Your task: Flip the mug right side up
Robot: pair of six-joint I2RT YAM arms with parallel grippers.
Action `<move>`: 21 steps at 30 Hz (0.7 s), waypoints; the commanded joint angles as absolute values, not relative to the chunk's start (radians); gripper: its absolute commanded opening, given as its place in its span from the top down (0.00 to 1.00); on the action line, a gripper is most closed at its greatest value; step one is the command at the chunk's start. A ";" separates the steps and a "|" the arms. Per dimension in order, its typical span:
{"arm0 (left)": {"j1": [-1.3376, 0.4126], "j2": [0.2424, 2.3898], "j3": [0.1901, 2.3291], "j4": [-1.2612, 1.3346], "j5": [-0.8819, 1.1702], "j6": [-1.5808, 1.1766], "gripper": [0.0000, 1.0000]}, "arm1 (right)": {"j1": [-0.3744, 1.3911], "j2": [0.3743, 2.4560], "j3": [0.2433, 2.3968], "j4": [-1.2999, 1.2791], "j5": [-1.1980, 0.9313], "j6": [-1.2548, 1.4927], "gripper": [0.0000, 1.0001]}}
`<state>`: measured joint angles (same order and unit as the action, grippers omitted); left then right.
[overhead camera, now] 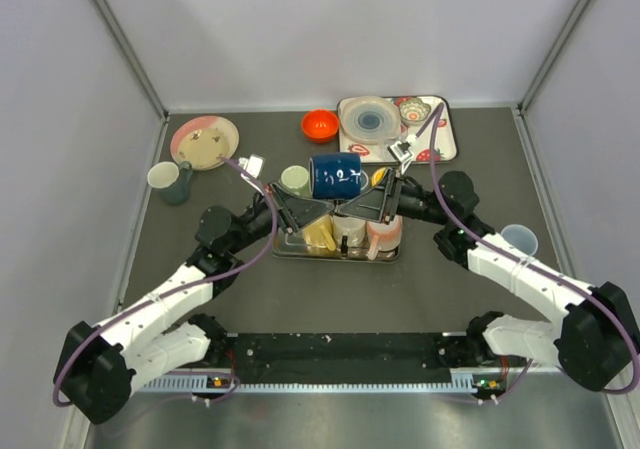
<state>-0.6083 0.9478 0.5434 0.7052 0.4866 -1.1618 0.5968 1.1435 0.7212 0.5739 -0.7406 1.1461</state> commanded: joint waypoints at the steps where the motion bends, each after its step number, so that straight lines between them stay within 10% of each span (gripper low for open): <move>1: -0.620 0.951 0.554 0.842 0.558 -1.163 1.00 | 0.594 1.163 0.788 0.695 -0.744 1.173 0.62; 9: -0.627 0.959 0.548 0.836 0.581 -1.149 1.00 | 0.595 1.207 0.795 0.744 -0.761 1.221 1.00; 16: -0.627 0.924 0.538 0.766 0.552 -1.074 1.00 | 0.594 1.100 0.840 0.485 -0.655 1.025 1.00; 21: -0.623 0.859 0.508 0.721 0.448 -1.034 0.60 | 0.594 1.022 0.914 0.186 -0.585 0.839 1.00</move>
<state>-0.6182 0.9340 0.5320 0.6998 0.4599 -1.1236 0.6090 1.1095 0.7967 0.3767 -0.7341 1.0119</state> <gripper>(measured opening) 0.324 0.155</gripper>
